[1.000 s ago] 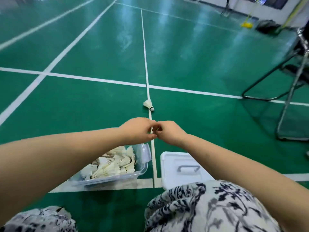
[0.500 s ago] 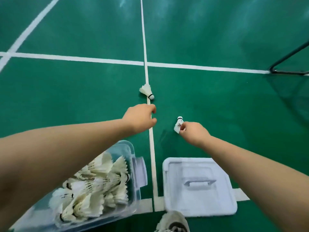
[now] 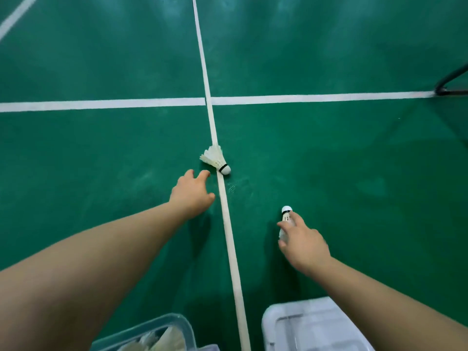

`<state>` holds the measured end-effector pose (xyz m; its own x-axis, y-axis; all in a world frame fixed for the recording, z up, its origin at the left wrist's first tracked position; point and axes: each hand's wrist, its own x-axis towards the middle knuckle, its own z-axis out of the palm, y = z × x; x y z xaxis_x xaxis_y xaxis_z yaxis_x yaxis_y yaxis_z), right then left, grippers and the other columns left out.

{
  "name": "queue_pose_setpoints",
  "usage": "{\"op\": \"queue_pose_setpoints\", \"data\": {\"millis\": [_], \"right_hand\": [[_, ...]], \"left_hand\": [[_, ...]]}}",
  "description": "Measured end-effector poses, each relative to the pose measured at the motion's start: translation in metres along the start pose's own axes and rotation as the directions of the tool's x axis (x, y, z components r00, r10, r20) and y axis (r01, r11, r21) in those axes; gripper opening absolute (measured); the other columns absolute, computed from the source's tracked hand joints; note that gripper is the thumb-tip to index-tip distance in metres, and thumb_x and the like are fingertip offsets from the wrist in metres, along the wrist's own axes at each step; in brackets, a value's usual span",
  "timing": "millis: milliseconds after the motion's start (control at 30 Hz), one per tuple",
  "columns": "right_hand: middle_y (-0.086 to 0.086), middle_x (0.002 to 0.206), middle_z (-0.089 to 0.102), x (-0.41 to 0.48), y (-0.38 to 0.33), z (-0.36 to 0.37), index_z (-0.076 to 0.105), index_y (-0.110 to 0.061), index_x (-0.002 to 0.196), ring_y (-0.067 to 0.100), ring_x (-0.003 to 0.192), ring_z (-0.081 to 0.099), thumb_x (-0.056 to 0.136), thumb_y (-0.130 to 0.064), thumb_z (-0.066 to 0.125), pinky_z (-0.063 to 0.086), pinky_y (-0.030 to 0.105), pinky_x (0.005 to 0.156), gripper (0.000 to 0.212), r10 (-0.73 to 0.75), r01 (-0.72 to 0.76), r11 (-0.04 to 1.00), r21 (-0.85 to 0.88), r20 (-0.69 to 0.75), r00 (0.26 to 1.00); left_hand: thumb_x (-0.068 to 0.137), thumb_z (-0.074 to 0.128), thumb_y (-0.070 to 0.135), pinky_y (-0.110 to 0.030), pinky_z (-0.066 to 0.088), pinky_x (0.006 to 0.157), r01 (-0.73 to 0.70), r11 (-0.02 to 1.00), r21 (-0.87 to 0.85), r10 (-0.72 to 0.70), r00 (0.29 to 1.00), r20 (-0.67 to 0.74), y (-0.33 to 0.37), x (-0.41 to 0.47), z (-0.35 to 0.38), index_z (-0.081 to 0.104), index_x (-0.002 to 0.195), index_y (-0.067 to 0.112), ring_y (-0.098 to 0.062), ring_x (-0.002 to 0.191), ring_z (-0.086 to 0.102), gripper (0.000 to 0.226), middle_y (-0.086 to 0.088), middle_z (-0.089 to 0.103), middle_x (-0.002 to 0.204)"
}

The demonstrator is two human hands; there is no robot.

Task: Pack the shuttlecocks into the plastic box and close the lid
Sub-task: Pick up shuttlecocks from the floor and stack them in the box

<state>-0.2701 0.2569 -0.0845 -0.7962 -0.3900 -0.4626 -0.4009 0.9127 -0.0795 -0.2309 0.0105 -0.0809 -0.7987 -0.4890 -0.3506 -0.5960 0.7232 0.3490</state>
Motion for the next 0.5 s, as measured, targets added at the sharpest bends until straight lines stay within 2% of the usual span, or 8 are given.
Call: {"op": "queue_pose_setpoints", "data": {"millis": [200,367,433,500], "right_hand": [[-0.012,0.157,0.006,-0.003,-0.007,0.009,0.043,-0.027,0.127,0.033,0.102,0.051,0.091,-0.034,0.043,0.045,0.034,0.079,0.037,0.003,-0.003,1.000,0.005,-0.067,0.998],[-0.010,0.158,0.008,0.007,-0.014,-0.001,0.042,-0.030,0.127,0.033,0.105,0.052,0.091,-0.039,0.043,0.045,0.035,0.085,0.037,-0.015,0.019,0.999,0.033,-0.103,0.995],[-0.009,0.158,0.008,0.009,-0.017,-0.003,0.043,-0.029,0.127,0.033,0.105,0.053,0.091,-0.039,0.043,0.045,0.035,0.085,0.037,-0.024,0.029,0.999,0.041,-0.114,0.993],[-0.008,0.158,0.008,0.011,-0.019,-0.004,0.043,-0.029,0.126,0.033,0.106,0.053,0.091,-0.039,0.044,0.044,0.035,0.085,0.037,-0.025,0.031,0.998,0.056,-0.111,0.993]], "left_hand": [[0.084,0.053,0.042,-0.047,0.032,0.106,-0.037,0.999,-0.002,0.037,0.997,-0.065,0.009,0.030,0.012,0.022,0.141,0.028,-0.036,0.134,0.027,0.066,-0.017,0.016,0.151],[0.083,0.053,0.048,-0.048,0.025,0.111,-0.062,0.998,0.003,0.062,0.997,-0.054,0.008,0.050,0.006,0.019,0.142,0.035,-0.035,0.140,0.015,0.069,-0.017,0.002,0.155],[0.082,0.052,0.053,-0.048,0.023,0.113,-0.063,0.998,-0.020,0.062,0.998,-0.029,0.009,0.059,0.001,0.022,0.141,0.037,-0.034,0.142,0.011,0.068,-0.016,0.002,0.156],[0.081,0.051,0.057,-0.048,0.022,0.114,-0.056,0.997,-0.057,0.056,0.998,-0.006,0.009,0.067,-0.002,0.025,0.139,0.038,-0.034,0.141,0.013,0.067,-0.016,0.009,0.154]]}}
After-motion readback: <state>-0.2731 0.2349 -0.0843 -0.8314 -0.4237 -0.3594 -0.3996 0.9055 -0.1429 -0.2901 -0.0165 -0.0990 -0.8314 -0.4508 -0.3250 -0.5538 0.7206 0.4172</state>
